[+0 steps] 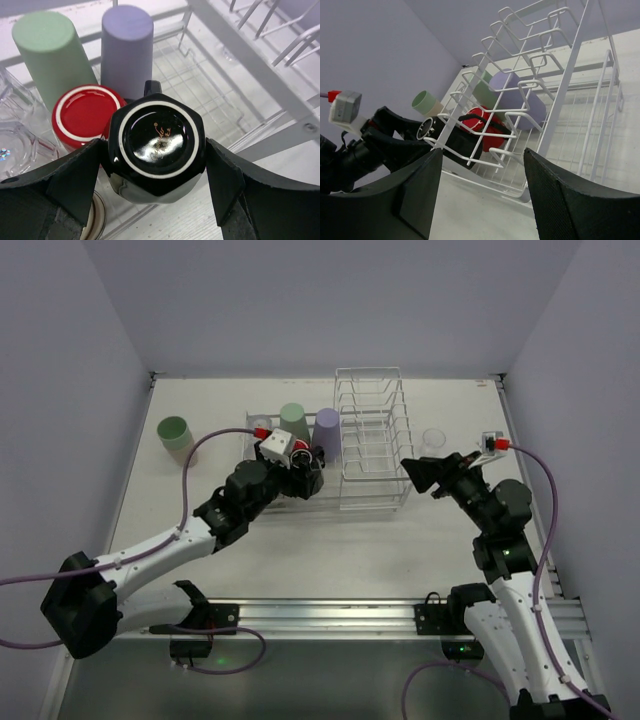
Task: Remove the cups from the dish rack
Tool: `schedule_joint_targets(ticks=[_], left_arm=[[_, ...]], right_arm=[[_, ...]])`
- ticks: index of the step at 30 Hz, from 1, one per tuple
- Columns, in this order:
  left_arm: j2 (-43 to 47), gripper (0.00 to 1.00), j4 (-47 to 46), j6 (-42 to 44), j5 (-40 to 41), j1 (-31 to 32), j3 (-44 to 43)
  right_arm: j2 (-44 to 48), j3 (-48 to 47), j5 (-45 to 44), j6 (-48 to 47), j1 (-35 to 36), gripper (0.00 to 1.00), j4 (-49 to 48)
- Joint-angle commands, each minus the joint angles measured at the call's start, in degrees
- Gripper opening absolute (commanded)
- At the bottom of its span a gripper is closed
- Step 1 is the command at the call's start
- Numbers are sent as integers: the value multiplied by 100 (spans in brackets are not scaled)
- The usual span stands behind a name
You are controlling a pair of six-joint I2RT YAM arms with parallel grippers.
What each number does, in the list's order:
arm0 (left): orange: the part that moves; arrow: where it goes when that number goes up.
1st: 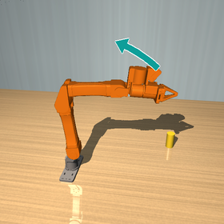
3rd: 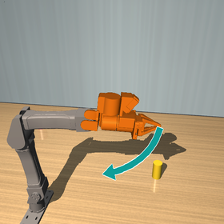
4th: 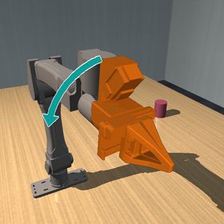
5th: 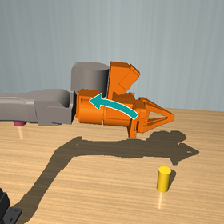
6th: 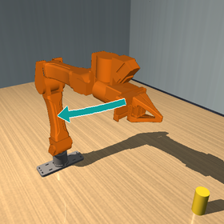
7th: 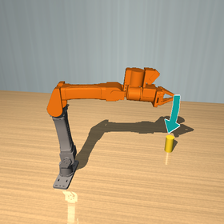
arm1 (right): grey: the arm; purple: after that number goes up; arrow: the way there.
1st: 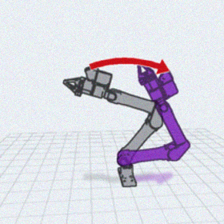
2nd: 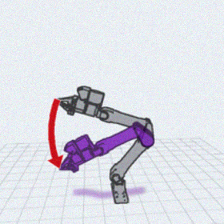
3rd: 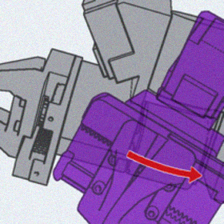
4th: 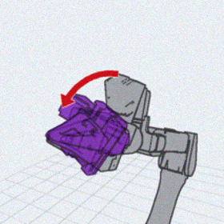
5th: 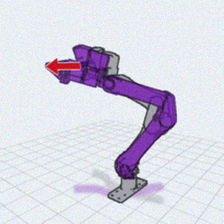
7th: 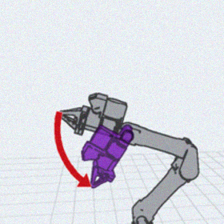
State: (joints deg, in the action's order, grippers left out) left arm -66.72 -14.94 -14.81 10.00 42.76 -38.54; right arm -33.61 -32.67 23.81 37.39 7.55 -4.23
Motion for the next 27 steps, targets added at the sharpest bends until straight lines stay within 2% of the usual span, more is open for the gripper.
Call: schedule_joint_targets(ticks=[1, 5, 12, 21, 27], left_arm=[[536, 7, -642, -128, 475, -40, -101], [748, 2, -633, -128, 696, -40, -232], [923, 0, -571, -207, 784, -31, -461], [1837, 0, -396, -751, 494, -40, -724], [2417, 0, -360, -1313, 29, -40, -874]], right_arm=[[56, -293, 211, 15, 193, 69, -227], [30, -425, 10, -38, 571, 71, -245], [-128, -574, 185, 277, 862, 74, -578], [-357, -794, 89, 515, 1626, 88, -957], [-480, -829, -25, 717, 2083, 91, -1255]])
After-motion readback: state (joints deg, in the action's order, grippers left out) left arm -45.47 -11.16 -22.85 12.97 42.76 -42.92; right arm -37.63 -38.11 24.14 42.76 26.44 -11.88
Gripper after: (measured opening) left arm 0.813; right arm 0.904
